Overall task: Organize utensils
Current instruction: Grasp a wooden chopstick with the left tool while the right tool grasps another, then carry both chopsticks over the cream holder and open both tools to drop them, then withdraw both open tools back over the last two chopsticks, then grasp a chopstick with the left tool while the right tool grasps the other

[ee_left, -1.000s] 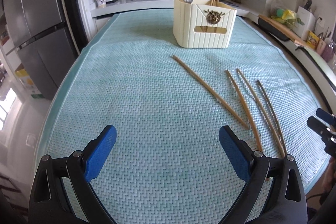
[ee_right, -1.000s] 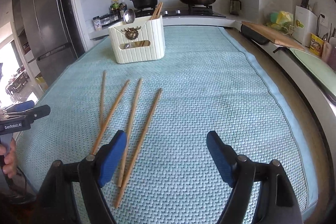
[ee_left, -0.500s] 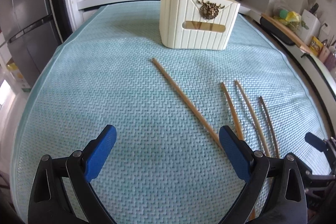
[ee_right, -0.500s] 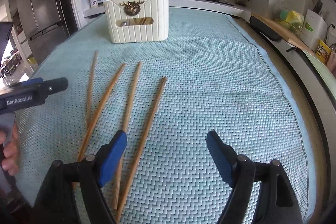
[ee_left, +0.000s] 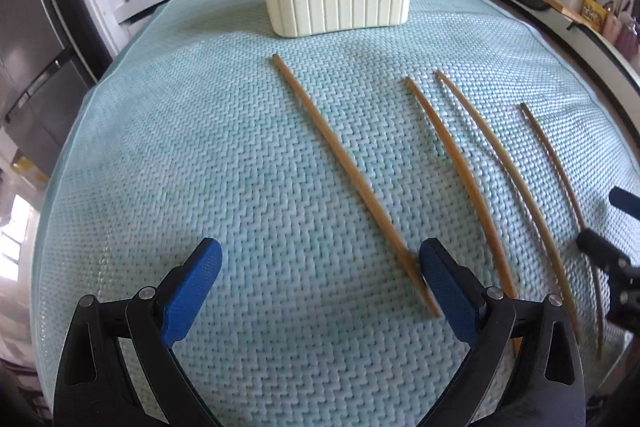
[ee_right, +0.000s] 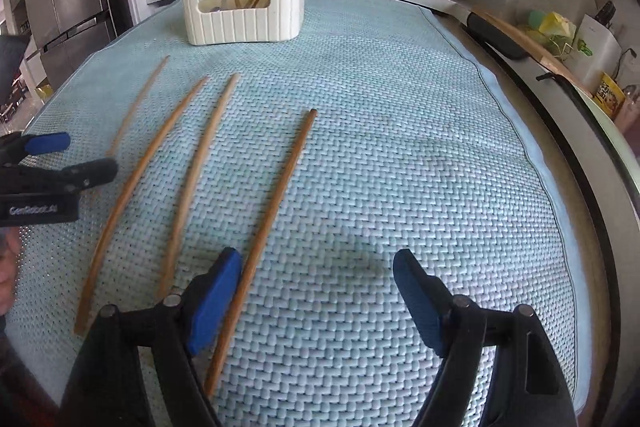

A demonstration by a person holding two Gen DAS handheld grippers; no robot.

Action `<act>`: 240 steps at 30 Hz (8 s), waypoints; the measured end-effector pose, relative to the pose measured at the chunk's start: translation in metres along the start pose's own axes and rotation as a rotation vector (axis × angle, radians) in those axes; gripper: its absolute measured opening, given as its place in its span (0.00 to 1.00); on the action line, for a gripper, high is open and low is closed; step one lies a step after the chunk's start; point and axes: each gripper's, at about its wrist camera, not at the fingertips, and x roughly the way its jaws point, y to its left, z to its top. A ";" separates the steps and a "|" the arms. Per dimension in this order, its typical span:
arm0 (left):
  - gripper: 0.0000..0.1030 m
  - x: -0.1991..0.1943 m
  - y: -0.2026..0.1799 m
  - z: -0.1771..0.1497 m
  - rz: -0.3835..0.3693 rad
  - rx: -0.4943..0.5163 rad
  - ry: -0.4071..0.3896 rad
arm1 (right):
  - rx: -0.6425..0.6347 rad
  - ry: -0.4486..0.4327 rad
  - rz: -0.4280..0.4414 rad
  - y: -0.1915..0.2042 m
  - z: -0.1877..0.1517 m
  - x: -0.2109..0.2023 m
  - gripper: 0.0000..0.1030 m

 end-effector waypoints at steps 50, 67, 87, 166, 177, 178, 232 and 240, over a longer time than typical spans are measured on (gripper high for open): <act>0.04 0.033 0.043 0.129 -0.214 -0.075 -0.032 | 0.111 0.018 0.246 -0.030 0.129 0.056 0.06; 0.04 -0.140 0.073 0.126 -0.307 -0.075 -0.389 | 0.117 -0.337 0.351 -0.031 0.148 -0.115 0.06; 0.03 -0.174 0.078 0.118 -0.320 -0.074 -0.468 | 0.072 -0.466 0.301 -0.026 0.153 -0.152 0.06; 0.87 -0.117 0.058 0.026 -0.192 -0.128 -0.219 | -0.091 -0.356 0.062 -0.022 0.124 -0.092 0.52; 0.87 -0.077 0.004 -0.027 -0.286 -0.132 -0.117 | 0.011 -0.136 0.152 0.002 -0.006 -0.051 0.52; 0.87 -0.074 0.002 -0.022 -0.286 -0.132 -0.116 | 0.003 -0.139 0.153 0.005 -0.004 -0.050 0.52; 0.85 -0.012 0.019 0.006 -0.155 -0.129 0.009 | 0.051 0.061 0.177 -0.038 0.039 0.026 0.30; 0.62 0.017 0.008 0.054 -0.137 -0.062 0.059 | 0.020 0.135 0.118 -0.027 0.095 0.063 0.30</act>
